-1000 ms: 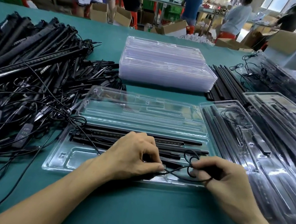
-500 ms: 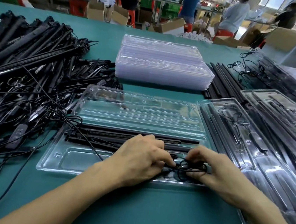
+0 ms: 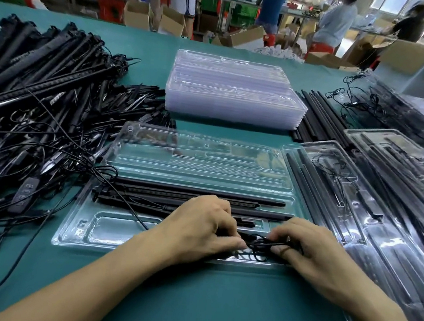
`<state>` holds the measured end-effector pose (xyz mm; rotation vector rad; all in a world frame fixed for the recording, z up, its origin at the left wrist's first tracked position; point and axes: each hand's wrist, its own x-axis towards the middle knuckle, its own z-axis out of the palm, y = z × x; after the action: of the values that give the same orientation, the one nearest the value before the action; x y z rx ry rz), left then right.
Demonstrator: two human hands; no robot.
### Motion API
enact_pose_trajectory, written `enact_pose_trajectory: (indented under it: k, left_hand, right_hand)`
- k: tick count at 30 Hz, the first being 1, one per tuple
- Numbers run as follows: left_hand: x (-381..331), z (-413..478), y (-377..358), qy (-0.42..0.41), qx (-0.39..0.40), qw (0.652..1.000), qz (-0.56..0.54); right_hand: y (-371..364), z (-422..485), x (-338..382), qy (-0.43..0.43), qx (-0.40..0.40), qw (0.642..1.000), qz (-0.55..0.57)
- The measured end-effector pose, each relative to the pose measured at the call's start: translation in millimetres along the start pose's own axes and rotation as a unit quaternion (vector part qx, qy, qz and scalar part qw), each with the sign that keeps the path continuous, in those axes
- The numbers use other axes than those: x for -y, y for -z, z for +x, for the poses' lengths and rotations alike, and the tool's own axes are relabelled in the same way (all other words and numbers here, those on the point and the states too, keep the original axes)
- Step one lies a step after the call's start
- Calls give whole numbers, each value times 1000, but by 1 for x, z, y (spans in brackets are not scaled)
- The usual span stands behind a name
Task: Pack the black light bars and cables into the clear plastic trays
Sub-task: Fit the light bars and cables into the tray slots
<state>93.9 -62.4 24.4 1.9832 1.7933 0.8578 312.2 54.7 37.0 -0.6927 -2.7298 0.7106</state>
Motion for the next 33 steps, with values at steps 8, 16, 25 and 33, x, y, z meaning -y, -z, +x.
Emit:
enact_pose_trajectory:
  k: [8, 16, 25, 33]
  left_hand:
    - [0, -2, 0, -30, -54, 996, -58]
    - [-9, -4, 0, -11, 17, 998, 53]
    - [-9, 7, -2, 70, 12, 997, -9]
    - [-10, -10, -1, 8, -33, 998, 59]
  right_hand:
    - [4, 11, 9, -5, 21, 997, 70]
    - [1, 3, 16, -35, 5, 999, 35]
    - [8, -2, 17, -56, 2, 998, 42]
    - [7, 13, 26, -153, 28, 983, 94]
